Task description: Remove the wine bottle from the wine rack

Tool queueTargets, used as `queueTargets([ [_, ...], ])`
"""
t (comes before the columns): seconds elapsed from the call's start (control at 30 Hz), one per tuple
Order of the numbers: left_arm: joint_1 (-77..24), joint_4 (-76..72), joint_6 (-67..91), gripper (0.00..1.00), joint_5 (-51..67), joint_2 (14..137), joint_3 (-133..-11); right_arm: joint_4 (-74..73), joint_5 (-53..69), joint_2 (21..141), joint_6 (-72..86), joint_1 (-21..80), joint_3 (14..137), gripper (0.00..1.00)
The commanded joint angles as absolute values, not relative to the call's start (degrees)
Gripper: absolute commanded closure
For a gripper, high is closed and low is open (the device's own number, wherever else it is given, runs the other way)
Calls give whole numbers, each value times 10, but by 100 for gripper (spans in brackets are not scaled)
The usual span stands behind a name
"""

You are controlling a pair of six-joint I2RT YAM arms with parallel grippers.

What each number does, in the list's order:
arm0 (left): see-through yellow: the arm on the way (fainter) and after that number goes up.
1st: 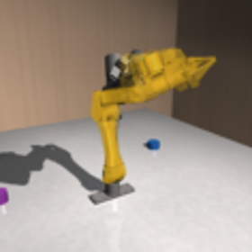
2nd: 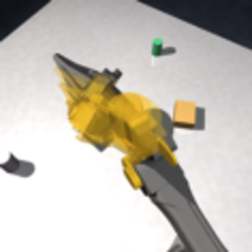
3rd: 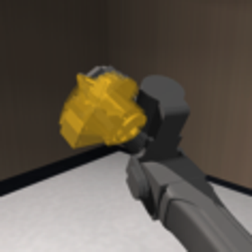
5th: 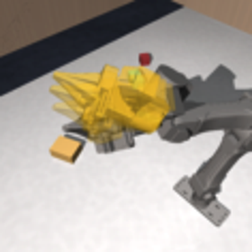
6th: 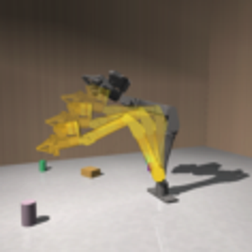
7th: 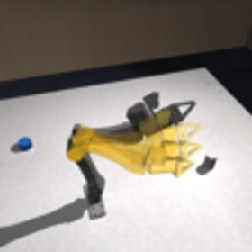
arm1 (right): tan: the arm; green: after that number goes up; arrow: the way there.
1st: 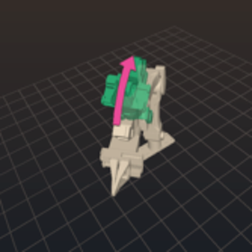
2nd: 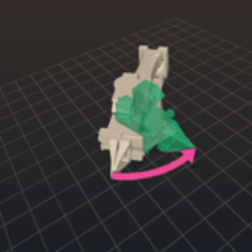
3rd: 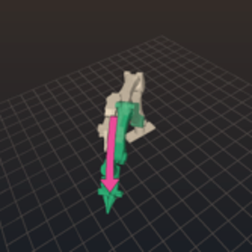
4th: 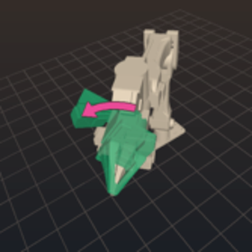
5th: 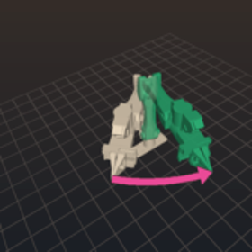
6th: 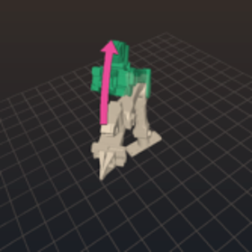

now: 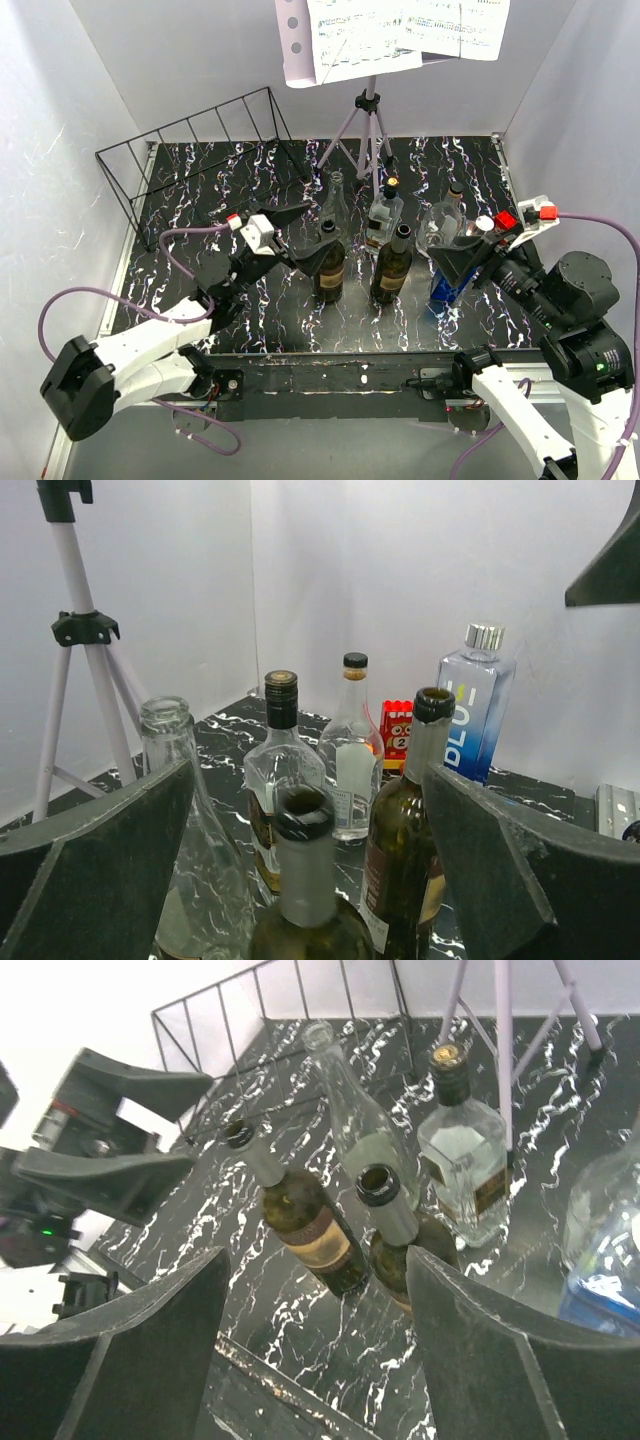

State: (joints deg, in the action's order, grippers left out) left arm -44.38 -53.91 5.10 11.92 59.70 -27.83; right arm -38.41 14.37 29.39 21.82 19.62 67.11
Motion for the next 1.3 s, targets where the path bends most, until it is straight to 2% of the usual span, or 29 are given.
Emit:
queueTargets([
  [0.0,-446,-322,48,2,82,518,-358,-439,95,307,214,197,706,20],
  [0.17,-446,-89,47,2,34,450,-468,-510,43,318,244,196,735,15],
  [0.3,-446,16,83,2,29,400,-528,-561,33,322,268,196,751,10],
  [0.5,-446,139,118,2,17,343,-553,-543,88,299,271,196,726,10],
  [0.77,-446,169,155,2,8,264,-512,-520,112,279,266,195,715,10],
  [1.27,-446,184,142,2,18,243,-512,-508,125,267,279,195,709,12],
])
